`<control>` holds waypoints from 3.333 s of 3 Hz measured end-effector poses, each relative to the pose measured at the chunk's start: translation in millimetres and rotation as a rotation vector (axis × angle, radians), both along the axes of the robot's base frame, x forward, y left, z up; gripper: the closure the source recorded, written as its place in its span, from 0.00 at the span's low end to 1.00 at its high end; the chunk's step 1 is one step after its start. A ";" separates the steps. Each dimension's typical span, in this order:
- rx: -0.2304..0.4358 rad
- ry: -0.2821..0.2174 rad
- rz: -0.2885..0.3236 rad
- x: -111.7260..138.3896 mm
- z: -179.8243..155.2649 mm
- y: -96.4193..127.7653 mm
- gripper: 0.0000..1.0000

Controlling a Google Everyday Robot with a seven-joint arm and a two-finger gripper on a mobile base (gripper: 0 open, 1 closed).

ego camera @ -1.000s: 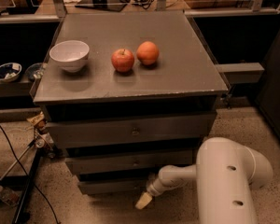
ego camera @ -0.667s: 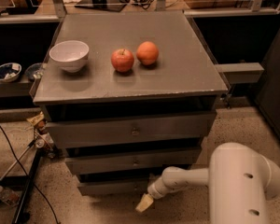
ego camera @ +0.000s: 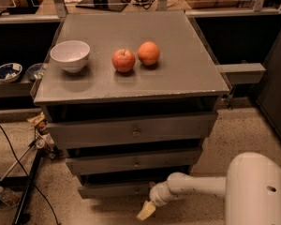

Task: Open bottom drawer

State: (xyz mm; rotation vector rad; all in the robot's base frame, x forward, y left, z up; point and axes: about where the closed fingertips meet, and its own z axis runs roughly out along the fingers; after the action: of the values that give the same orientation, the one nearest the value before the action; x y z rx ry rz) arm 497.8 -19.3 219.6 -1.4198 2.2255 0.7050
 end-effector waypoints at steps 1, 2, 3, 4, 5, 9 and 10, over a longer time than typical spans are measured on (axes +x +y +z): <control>0.000 0.000 0.000 0.0 0.0 0.0 0.00; -0.022 -0.038 -0.027 7.5 7.4 -6.4 0.00; -0.037 -0.089 -0.049 18.0 25.3 -16.0 0.00; -0.039 -0.099 -0.052 20.4 28.9 -17.0 0.00; -0.037 -0.074 -0.050 24.0 6.4 -12.5 0.00; -0.030 -0.008 0.005 11.5 -16.5 2.0 0.00; 0.006 0.016 0.004 -0.9 -10.1 0.3 0.00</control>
Offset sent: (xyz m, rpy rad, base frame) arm 0.0241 -0.0220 0.0242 -0.0663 -0.1139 -0.0816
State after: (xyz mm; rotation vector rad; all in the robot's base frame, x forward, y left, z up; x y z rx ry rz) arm 497.0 -19.0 209.6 -1.4206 2.2315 0.7256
